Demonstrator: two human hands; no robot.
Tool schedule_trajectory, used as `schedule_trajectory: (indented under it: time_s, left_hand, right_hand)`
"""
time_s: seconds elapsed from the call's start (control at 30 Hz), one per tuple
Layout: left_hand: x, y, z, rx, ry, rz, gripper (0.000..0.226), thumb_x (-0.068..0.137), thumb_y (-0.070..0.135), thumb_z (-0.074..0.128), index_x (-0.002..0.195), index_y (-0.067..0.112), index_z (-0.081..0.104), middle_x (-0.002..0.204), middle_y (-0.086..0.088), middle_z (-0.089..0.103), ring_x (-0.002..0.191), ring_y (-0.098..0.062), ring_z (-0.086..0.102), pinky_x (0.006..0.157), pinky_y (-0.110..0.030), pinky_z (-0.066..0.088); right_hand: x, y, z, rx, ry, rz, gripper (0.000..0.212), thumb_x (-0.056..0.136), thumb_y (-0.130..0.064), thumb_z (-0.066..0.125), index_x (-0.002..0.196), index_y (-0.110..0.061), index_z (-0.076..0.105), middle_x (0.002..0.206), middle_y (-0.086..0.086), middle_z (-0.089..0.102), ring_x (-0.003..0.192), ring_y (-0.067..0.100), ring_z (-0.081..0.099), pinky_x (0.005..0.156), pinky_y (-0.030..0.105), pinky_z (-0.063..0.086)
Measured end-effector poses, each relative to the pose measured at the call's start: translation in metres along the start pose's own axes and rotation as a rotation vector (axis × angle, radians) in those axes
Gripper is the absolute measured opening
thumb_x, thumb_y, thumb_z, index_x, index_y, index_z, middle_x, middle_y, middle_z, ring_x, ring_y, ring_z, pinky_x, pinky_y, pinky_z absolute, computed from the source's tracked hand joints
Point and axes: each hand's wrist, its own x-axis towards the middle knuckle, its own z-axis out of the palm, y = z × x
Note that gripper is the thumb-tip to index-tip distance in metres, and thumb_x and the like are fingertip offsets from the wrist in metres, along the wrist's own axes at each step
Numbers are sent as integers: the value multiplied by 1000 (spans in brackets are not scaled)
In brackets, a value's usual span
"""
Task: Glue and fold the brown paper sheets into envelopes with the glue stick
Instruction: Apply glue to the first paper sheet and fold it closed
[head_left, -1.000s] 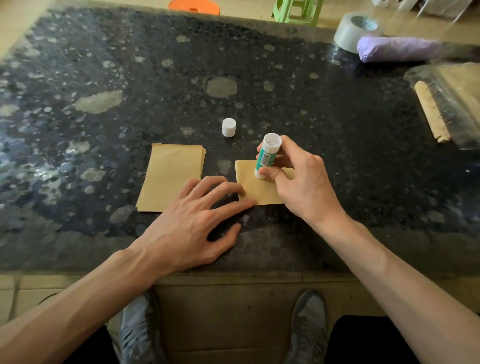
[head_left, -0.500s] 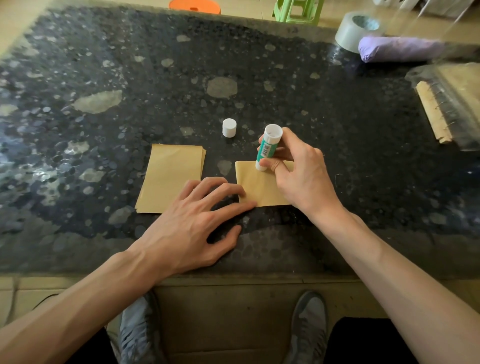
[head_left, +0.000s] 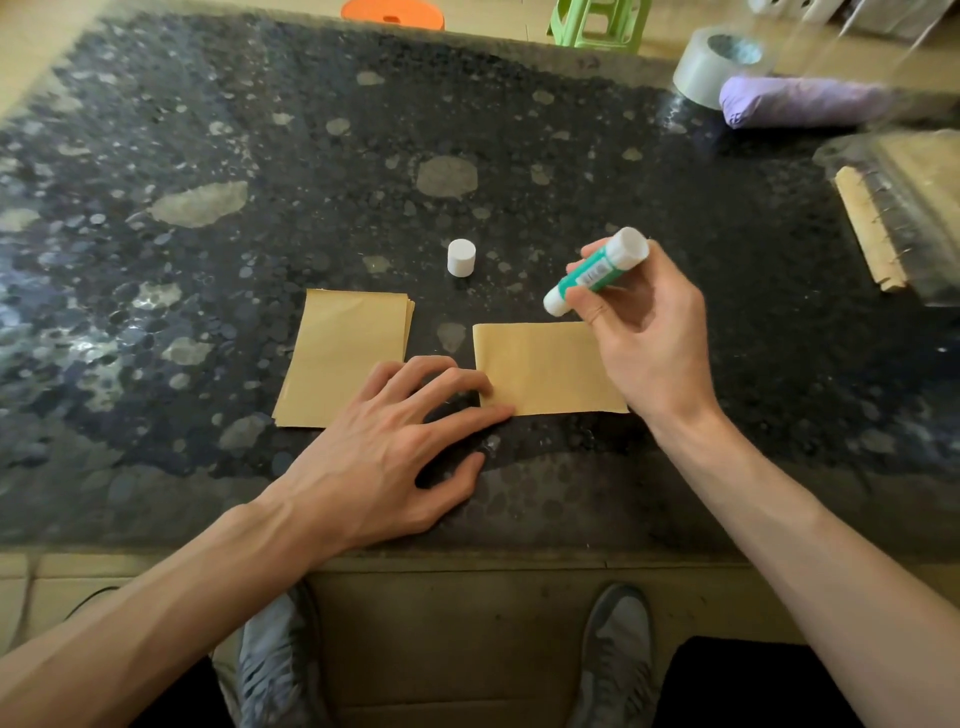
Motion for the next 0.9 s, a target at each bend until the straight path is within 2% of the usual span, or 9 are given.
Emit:
schedule_trajectory:
  time_s: [0.07, 0.2, 0.37, 0.43, 0.53, 0.63, 0.9]
  left_hand:
    - [0, 0, 0, 0, 0, 1, 48, 102, 44, 53, 148, 32, 56, 147, 7, 52, 136, -21, 46, 107, -42, 40]
    - [0, -1, 1, 1, -8, 5, 50, 102, 45, 53, 150, 33, 53, 149, 8, 50, 137, -19, 45, 109, -41, 39]
    - [0, -1, 1, 5, -12, 7, 51, 102, 45, 53, 151, 33, 52, 149, 7, 50, 138, -20, 44, 109, -41, 39]
    - [0, -1, 0, 8, -18, 7, 51, 102, 46, 53, 151, 33, 52, 150, 7, 49, 138, -20, 44, 110, -41, 39]
    - [0, -1, 0, 8, -19, 8, 51, 102, 46, 52, 151, 33, 51, 150, 8, 49, 139, -19, 43, 111, -40, 38]
    - [0, -1, 0, 6, -17, 6, 51, 102, 46, 53, 151, 33, 52, 149, 7, 50, 138, -20, 44, 110, -41, 39]
    - [0, 1, 0, 7, -7, 3, 50, 101, 44, 53, 149, 32, 54, 148, 7, 51, 136, -20, 45, 109, -40, 39]
  right_hand:
    - [-3, -3, -9, 17, -20, 7, 29, 93, -11, 79, 119, -10, 67, 111, 1, 74, 103, 11, 74, 92, 27, 59]
    - [-16, -4, -17, -56, -151, 5, 30, 92, -20, 80, 119, -16, 68, 110, -7, 73, 104, 13, 73, 91, 31, 60]
    - [-24, -3, -12, -220, -287, -11, 37, 93, -21, 78, 127, -32, 67, 116, -20, 70, 110, 3, 68, 95, 34, 59]
    - [-25, -3, -10, -276, -323, -25, 42, 95, -21, 76, 132, -36, 63, 117, -21, 68, 113, 0, 65, 96, 30, 58]
    - [-28, -2, -7, -371, -346, -78, 38, 96, -19, 74, 131, -29, 61, 116, -15, 68, 112, 1, 63, 93, 21, 53]
    - [-29, -1, -5, -441, -346, -151, 33, 97, -23, 73, 127, -22, 60, 112, -9, 69, 106, 6, 63, 89, 21, 50]
    - [-26, 2, 0, -471, -275, -187, 35, 95, -31, 78, 122, -19, 59, 109, -15, 63, 102, 4, 60, 82, 9, 47]
